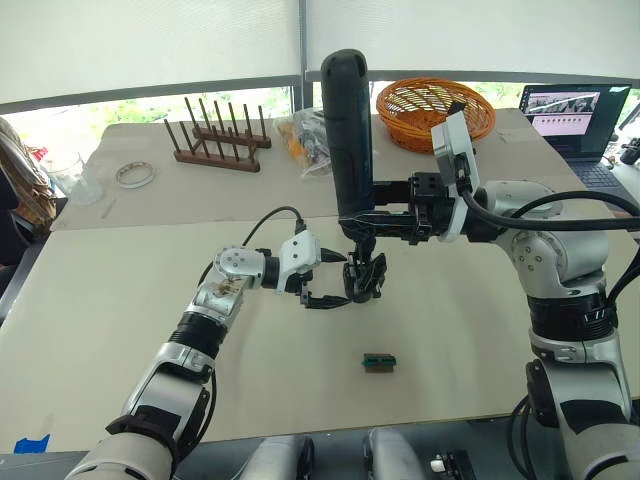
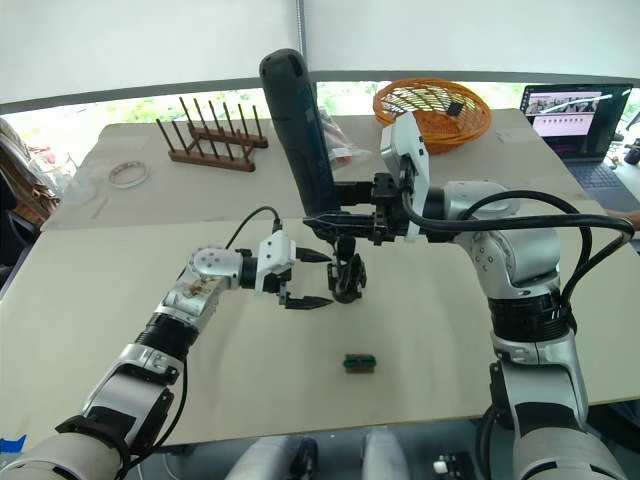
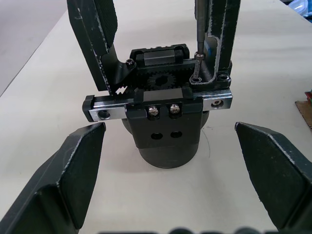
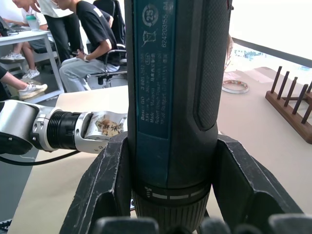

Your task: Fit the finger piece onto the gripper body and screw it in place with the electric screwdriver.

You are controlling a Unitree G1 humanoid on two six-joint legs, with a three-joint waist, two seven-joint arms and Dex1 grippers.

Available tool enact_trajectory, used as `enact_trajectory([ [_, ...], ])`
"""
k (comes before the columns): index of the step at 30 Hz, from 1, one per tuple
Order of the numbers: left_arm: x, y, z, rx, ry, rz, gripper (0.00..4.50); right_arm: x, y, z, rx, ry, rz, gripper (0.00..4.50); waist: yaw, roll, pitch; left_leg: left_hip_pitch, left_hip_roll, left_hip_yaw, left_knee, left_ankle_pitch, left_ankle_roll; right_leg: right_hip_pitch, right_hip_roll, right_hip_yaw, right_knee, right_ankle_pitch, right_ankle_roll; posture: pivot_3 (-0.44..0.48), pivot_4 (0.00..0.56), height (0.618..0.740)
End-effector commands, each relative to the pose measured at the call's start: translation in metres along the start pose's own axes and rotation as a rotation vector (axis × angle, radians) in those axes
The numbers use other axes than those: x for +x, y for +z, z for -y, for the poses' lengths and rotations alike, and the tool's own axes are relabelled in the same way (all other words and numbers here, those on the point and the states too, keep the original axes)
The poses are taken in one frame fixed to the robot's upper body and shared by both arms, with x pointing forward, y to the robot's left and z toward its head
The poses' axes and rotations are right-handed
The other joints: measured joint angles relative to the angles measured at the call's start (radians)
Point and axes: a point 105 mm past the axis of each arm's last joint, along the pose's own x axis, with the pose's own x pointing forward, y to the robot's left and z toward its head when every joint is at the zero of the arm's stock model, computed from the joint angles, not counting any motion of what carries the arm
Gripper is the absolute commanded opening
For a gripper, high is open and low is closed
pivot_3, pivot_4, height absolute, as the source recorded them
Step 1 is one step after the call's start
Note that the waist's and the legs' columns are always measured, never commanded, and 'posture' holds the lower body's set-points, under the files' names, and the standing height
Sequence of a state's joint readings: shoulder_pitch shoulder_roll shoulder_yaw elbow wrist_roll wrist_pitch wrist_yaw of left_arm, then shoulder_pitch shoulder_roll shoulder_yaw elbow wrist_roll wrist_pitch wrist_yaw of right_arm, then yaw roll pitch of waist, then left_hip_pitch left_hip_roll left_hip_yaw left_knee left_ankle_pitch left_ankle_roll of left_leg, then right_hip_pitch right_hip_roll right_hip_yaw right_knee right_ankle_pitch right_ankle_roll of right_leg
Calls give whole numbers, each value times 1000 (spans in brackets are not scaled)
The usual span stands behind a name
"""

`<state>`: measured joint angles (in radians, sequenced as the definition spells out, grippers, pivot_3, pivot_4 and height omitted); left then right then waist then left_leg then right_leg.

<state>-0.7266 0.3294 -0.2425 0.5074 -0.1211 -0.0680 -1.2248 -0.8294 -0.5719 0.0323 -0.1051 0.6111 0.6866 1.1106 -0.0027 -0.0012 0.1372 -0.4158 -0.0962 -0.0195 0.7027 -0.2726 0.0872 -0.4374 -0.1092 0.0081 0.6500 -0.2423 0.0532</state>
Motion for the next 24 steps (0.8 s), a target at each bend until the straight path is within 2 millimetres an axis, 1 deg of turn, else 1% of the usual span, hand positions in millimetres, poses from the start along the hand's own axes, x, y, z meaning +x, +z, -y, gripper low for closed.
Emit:
enact_trajectory([
  [1,-1,12,-3,52,13,28,4500,-2,15,-3,-67,14,31,1907,0,0,0,0,0,0,0,0,0,0,0,0,0,0,0,0,150,740],
  [16,-1,13,-5,54,19,29,4500,4,14,-3,-60,11,38,1907,-1,0,0,0,0,0,0,0,0,0,0,0,0,0,0,0,150,740],
  [24,0,12,-4,51,20,28,4500,4,10,-2,-52,6,37,1907,0,0,0,0,0,0,0,0,0,0,0,0,0,0,0,0,150,740],
])
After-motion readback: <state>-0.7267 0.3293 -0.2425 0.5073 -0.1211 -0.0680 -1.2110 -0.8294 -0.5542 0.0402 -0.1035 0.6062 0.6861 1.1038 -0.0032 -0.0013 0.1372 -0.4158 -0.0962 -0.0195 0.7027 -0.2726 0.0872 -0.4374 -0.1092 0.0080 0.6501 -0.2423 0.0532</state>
